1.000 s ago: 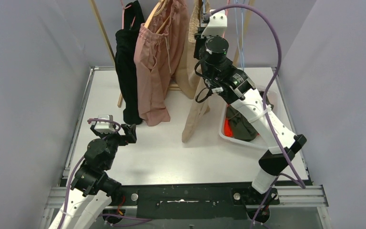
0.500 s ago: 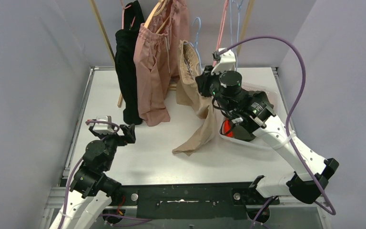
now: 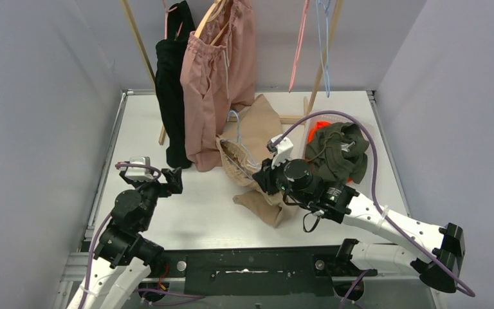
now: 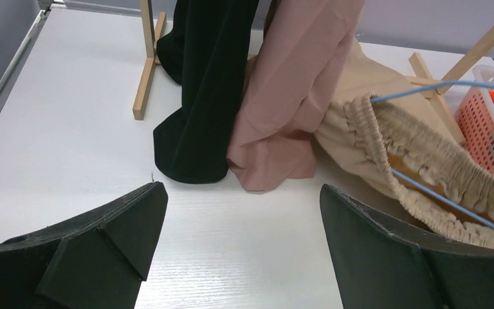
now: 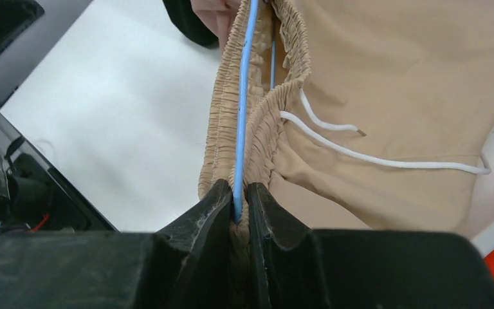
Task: Remove the shorts from the hanger
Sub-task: Pick up the hanger from the clothes rod.
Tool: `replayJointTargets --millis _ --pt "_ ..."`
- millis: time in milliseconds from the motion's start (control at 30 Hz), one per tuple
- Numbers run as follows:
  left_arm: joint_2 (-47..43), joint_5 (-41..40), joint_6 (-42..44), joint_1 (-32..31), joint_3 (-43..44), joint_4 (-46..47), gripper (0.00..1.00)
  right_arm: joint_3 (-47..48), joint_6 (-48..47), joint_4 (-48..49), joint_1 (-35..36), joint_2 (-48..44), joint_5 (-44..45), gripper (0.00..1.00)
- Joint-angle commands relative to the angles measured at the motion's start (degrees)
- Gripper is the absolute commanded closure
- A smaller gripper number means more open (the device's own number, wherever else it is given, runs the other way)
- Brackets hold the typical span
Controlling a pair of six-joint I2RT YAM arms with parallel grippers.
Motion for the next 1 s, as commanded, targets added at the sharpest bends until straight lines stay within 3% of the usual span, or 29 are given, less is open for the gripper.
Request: replayJointTargets --millis 0,300,500,800,967 --pt "-0.63 1.4 0.55 0.12 1.47 2.17 0.09 -0.05 0.95 3.73 0.84 -4.71 1.85 1.0" --pt "-0.48 3.96 1.02 0.2 2.82 2.59 0.09 -7.39 1.42 10.0 2.02 -14.69 -13.88 1.0" --pt "-0.33 -0.65 0.41 0.2 4.45 0.02 0.09 -6.58 -2.14 16.52 6.5 -18.99 -17.26 1.0" --pt "-0.62 -5.88 -0.1 0.46 4.71 -1.06 0.09 12.09 -10.76 1.22 6.79 -15.69 -12.58 1.0" --pt "-1.04 -6.53 -0.24 0.72 5.05 -1.28 0.09 16.52 -14.2 -3.43 6.83 -14.47 -11.21 1.0"
